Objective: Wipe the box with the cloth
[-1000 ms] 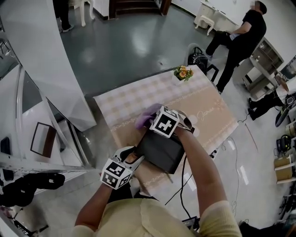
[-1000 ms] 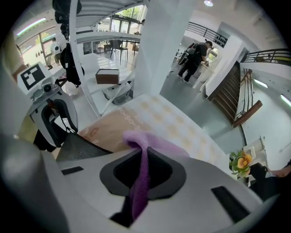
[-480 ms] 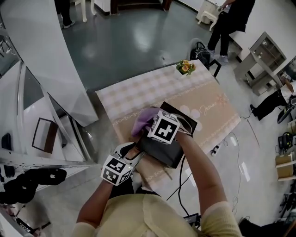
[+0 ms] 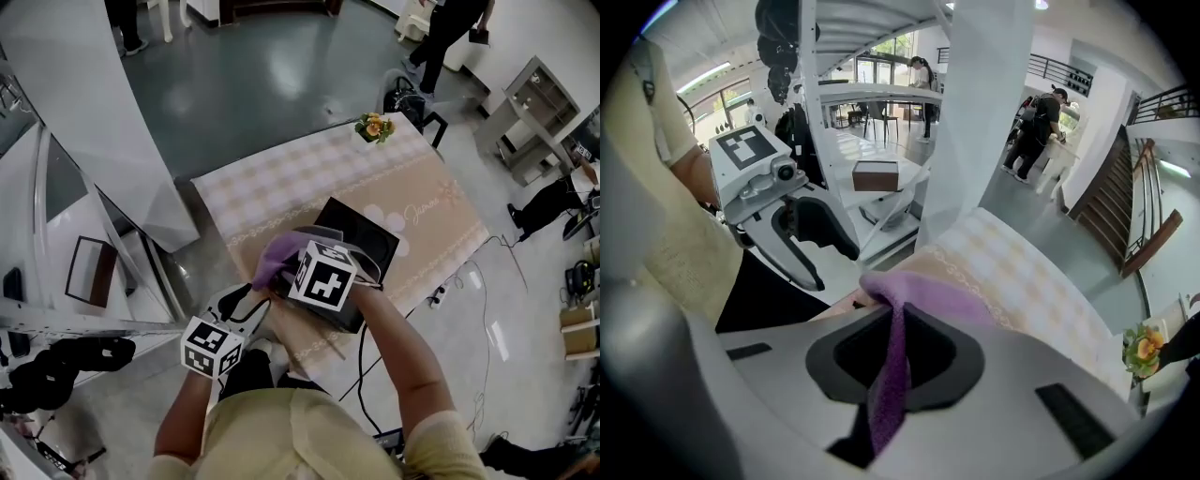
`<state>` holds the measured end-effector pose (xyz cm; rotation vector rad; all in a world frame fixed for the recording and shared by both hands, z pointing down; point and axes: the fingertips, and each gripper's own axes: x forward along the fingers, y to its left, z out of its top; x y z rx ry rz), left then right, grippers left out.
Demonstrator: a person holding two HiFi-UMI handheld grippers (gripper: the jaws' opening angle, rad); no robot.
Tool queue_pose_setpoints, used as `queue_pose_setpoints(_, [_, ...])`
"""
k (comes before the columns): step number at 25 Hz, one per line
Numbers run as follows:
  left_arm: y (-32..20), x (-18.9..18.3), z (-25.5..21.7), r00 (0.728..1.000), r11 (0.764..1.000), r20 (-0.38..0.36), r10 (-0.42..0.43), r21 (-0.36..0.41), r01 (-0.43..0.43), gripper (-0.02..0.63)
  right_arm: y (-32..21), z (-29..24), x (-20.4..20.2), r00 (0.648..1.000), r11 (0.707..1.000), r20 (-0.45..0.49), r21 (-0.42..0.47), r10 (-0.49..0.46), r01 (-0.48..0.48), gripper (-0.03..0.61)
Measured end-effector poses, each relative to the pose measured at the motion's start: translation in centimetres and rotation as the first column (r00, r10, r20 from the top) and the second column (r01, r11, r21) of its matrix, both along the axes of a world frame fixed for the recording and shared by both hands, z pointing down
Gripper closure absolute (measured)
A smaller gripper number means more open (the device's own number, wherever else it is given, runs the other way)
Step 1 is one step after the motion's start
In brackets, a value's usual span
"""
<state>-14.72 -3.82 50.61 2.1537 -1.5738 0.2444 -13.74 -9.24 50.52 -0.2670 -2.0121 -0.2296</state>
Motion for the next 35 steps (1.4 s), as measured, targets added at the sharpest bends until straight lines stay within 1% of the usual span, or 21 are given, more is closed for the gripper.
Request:
queue_pose_setpoints(5, [1.3,-2.4,-1.4,0.997,0.997,-0.009,-0.08,0.021,0.08,0.416,1.9,0.0,-0.1,0.999,0.999,0.023,-0.021,-0.023,0.024,0.532])
queue_pose_setpoints(11, [2.4,-4.0,-2.8,0.991,0.991,-0.015,-0.132,0.036,0.132,0.417,4.0,-0.2,-0.1,0.998,0.998,0.036,-0.028,-0.052,0.053,0.531])
queue_pose_setpoints(14, [2.8,-4.6,-3.7,0.986,0.986,-0.054,-0.16,0.044,0.162,0.42,5.1,-0.3,-0.1,0.997,0.998,0.055,-0.027,-0.062,0.063,0.531])
queue_pose_setpoints(16, [3.0,-5.0,-4.3,0.983,0.983,-0.068,-0.17,0.054,0.174,0.424,5.5,-0.5,-0.2,0.995,0.998,0.078,-0.022,-0.059,0.061,0.532])
queue_pose_setpoints(19, [3.2,-5.6,-5.3,0.982,0.98,-0.051,-0.181,0.073,0.184,0.425,6.1,-1.4,-0.4,0.99,0.999,0.131,-0.003,-0.048,0.049,0.531])
queue_pose_setpoints(21, [3.1,-6.1,-5.9,0.98,0.977,-0.056,-0.192,0.08,0.196,0.426,6.4,-2.4,-0.5,0.983,0.999,0.182,0.015,-0.039,0.037,0.532])
queue_pose_setpoints(24, [2.7,-7.0,-6.6,0.974,0.971,-0.082,-0.213,0.09,0.22,0.428,6.8,-4.4,-0.7,0.961,0.999,0.277,0.038,-0.021,0.011,0.532])
queue_pose_setpoints(27, [2.2,-7.5,-7.3,0.973,0.968,-0.073,-0.219,0.108,0.226,0.433,7.2,-6.5,-0.5,0.931,0.997,0.366,0.08,-0.012,-0.018,0.532])
queue_pose_setpoints(31, [1.6,-7.3,-7.7,0.977,0.971,-0.059,-0.204,0.117,0.21,0.434,7.7,-8.6,0.0,0.89,0.989,0.456,0.132,-0.005,-0.062,0.532])
queue_pose_setpoints(33, [1.3,-7.1,-7.7,0.978,0.972,-0.053,-0.199,0.118,0.204,0.434,8.0,-9.8,0.4,0.86,0.987,0.51,0.127,0.019,-0.097,0.531])
queue_pose_setpoints(35, [1.1,-6.9,-7.5,0.98,0.974,-0.04,-0.194,0.113,0.198,0.435,8.3,-11.1,0.7,0.82,0.985,0.57,0.105,0.052,-0.135,0.532])
